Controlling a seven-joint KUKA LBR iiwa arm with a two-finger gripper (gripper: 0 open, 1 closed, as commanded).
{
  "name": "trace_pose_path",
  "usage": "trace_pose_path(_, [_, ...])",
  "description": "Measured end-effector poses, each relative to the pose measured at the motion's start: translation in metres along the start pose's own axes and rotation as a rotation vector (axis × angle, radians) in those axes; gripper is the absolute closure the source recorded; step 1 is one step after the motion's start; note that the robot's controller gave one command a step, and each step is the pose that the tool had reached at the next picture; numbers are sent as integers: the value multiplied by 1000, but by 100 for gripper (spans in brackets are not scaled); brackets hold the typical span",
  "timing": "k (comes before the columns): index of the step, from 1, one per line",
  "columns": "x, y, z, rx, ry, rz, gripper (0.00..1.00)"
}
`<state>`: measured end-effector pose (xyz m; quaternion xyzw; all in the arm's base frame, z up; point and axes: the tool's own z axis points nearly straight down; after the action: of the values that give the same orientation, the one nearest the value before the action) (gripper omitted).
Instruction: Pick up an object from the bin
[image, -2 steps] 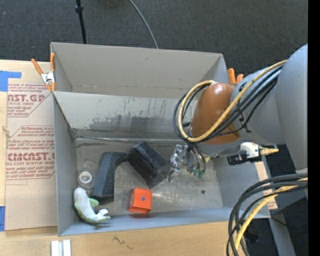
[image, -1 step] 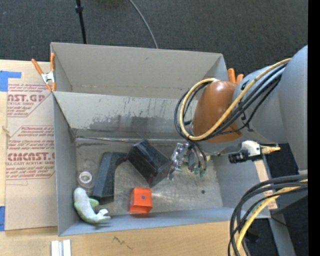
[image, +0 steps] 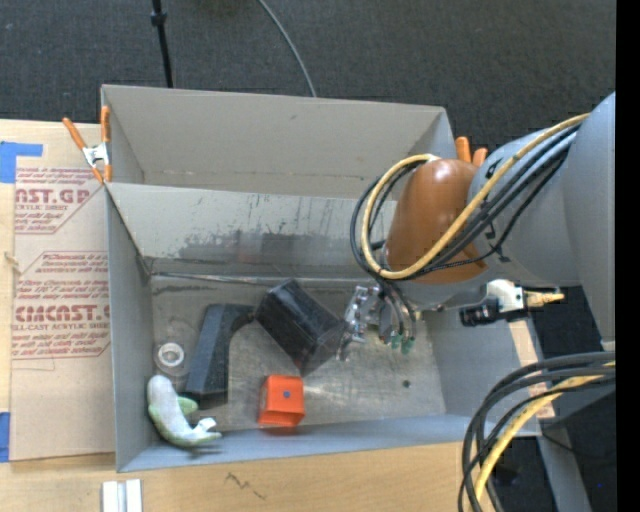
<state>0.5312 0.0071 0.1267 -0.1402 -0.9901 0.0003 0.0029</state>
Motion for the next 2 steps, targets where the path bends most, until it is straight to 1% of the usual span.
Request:
trace_pose_path(1, [1, 0, -20, 0, 2, 0, 100])
trace_pose_path(2, [-1, 1, -34, -2, -7, -1, 100])
